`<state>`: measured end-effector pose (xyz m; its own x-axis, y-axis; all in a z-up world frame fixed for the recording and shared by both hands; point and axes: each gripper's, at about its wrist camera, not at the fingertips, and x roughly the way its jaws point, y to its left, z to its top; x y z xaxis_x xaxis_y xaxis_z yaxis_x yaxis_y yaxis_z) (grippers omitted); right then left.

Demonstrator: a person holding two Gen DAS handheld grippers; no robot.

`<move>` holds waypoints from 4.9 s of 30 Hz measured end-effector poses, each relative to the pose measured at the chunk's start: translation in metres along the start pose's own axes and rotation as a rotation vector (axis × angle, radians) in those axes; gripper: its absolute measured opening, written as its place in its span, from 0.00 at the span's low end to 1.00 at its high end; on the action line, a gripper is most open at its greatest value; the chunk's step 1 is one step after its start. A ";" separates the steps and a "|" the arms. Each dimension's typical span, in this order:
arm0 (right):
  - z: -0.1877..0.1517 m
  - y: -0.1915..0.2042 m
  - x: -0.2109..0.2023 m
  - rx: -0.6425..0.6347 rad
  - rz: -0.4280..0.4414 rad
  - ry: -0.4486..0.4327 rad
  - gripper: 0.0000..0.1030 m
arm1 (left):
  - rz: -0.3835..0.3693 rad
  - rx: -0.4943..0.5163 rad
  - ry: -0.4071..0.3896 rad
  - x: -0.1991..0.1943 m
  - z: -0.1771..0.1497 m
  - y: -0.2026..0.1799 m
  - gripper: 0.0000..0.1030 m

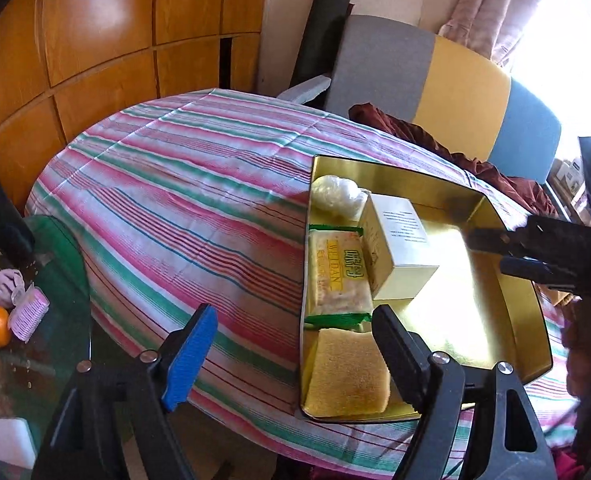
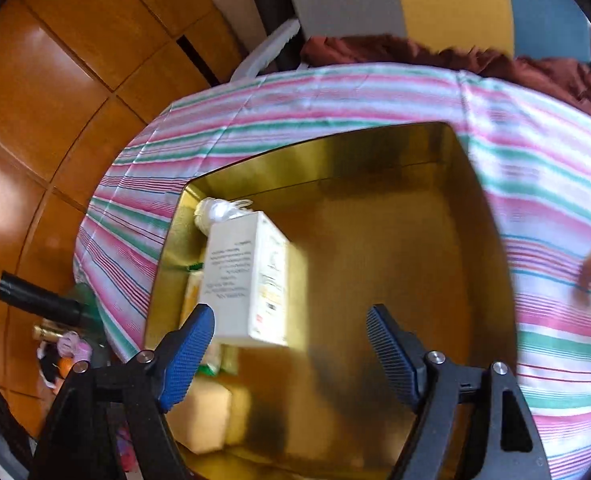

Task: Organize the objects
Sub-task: 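Carry the white box into the tray and release it with the right gripper, then move both grippers back to the pile and grasp the purple snack pack with the left gripper, then lift the purple snack pack with the left gripper while the right gripper grasps the green tea box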

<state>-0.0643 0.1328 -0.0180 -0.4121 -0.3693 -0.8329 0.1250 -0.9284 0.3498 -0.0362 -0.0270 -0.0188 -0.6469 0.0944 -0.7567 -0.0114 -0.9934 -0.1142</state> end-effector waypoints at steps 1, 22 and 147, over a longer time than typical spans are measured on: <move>-0.004 -0.003 -0.005 -0.007 -0.008 -0.008 0.78 | 0.002 0.009 -0.004 -0.002 0.000 -0.003 0.78; -0.051 -0.099 -0.096 0.009 -0.182 -0.171 0.78 | -0.088 0.213 -0.010 -0.020 -0.008 -0.081 0.83; -0.056 -0.375 -0.142 0.457 -0.589 -0.114 0.29 | -0.574 0.539 0.084 -0.022 -0.039 -0.258 0.56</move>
<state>-0.0027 0.5311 -0.0550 -0.3888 0.2122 -0.8966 -0.5213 -0.8530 0.0241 0.0109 0.2300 0.0025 -0.3688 0.5851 -0.7223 -0.7073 -0.6808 -0.1903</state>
